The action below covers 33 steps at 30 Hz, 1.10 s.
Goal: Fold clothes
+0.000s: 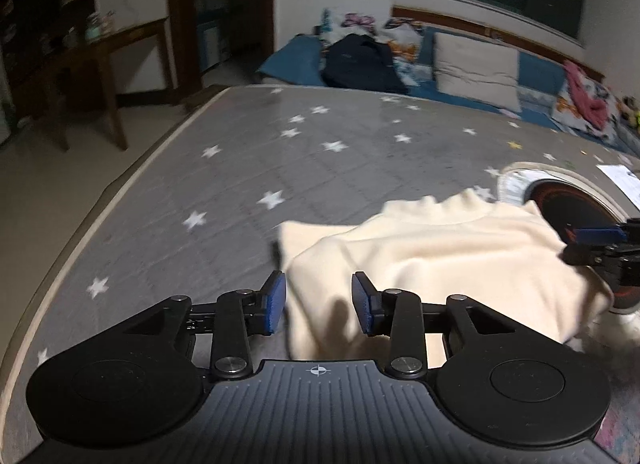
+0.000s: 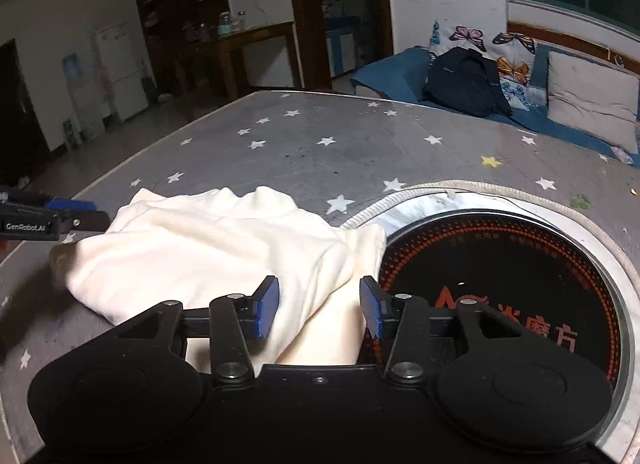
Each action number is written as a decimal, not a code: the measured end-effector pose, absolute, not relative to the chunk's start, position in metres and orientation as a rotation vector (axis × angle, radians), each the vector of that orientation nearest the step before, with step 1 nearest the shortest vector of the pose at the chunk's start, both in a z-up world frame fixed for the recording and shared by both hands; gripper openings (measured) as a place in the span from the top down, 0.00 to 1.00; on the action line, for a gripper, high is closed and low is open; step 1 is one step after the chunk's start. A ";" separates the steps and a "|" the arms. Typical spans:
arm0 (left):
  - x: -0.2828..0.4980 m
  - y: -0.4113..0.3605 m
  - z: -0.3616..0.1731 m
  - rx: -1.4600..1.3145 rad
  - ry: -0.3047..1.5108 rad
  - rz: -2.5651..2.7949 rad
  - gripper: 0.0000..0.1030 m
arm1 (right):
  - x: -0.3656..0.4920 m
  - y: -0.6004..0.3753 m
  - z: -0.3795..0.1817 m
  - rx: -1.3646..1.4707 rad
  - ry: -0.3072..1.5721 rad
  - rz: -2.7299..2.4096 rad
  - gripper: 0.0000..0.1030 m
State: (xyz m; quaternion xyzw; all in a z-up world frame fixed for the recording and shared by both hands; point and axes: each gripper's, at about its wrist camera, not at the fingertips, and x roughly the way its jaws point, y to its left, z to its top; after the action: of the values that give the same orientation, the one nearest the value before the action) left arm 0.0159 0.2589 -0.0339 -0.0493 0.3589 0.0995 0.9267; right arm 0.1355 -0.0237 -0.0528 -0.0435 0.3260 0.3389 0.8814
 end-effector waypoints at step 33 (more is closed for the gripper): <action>-0.036 0.329 -0.065 -0.107 0.681 0.736 0.28 | 0.133 -0.214 -0.086 0.009 0.584 0.043 0.40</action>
State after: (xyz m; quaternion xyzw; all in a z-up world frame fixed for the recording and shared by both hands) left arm -0.0361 0.3286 -0.0650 -0.0512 0.3261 0.3528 0.8756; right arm 0.1328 -0.2143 -0.0864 0.0043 0.2880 0.0211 0.9574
